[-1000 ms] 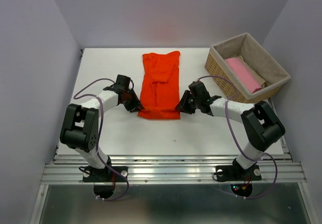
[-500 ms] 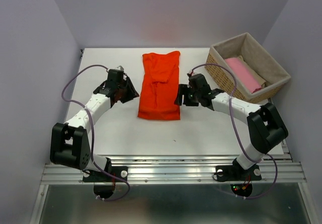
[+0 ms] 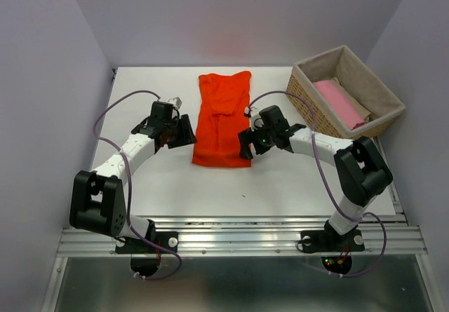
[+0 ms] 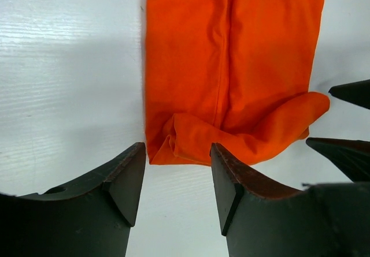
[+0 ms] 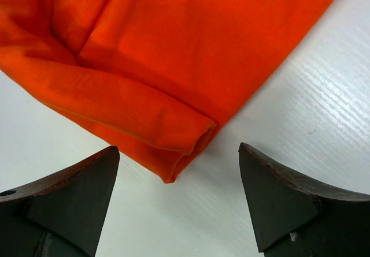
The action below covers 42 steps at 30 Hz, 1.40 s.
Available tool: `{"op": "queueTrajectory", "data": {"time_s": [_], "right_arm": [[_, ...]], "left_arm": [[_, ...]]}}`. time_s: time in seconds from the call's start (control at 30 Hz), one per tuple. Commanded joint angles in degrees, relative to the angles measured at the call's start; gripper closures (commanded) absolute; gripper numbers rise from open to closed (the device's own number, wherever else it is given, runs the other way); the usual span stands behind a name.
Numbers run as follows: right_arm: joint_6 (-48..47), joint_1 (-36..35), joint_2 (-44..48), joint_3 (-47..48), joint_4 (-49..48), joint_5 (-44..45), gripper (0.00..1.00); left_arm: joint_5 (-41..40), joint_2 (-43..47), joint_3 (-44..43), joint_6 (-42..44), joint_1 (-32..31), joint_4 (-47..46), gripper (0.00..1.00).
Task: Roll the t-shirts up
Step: Roll the T-shirt to the center of the board.
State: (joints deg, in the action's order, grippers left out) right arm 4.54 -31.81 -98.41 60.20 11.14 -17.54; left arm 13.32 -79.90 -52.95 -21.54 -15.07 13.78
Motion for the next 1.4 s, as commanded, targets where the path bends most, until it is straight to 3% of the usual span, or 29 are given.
{"op": "queueTrajectory", "data": {"time_s": [0.0, 0.5, 0.73, 0.83, 0.97, 1.0, 1.37], "right_arm": [[-7.6, 0.35, -0.99, 2.89, -2.18, -1.36, 0.11], [-11.39, 0.35, -6.88, 8.35, 0.03, -5.92, 0.23], [-9.46, 0.35, -7.59, 8.09, -0.59, -6.28, 0.52], [-8.85, 0.35, -6.97, 7.65, -0.68, -5.66, 0.59], [-7.35, 0.35, -5.66, 6.95, -0.59, -4.35, 0.94], [-6.91, 0.35, -5.13, 6.68, -0.68, -4.0, 0.98], [9.25, 0.35, -2.66, 7.47, 5.29, 1.55, 0.99]], "left_arm": [[2.67, -1.4, -1.02, 4.22, -0.4, 2.65, 0.4], [4.08, -3.6, -0.93, 4.75, -0.4, 2.66, 0.41], [5.31, -4.48, -0.31, 4.49, -0.4, 1.69, 0.41], [5.66, -4.91, -0.22, 4.49, -0.4, 1.43, 0.41], [6.19, -4.92, -0.05, 5.01, -0.4, 1.16, 0.39], [6.19, -5.0, -0.05, 5.02, -0.31, 1.07, 0.38], [6.1, -4.65, 0.3, 5.02, -0.49, 0.72, 0.37]]}}
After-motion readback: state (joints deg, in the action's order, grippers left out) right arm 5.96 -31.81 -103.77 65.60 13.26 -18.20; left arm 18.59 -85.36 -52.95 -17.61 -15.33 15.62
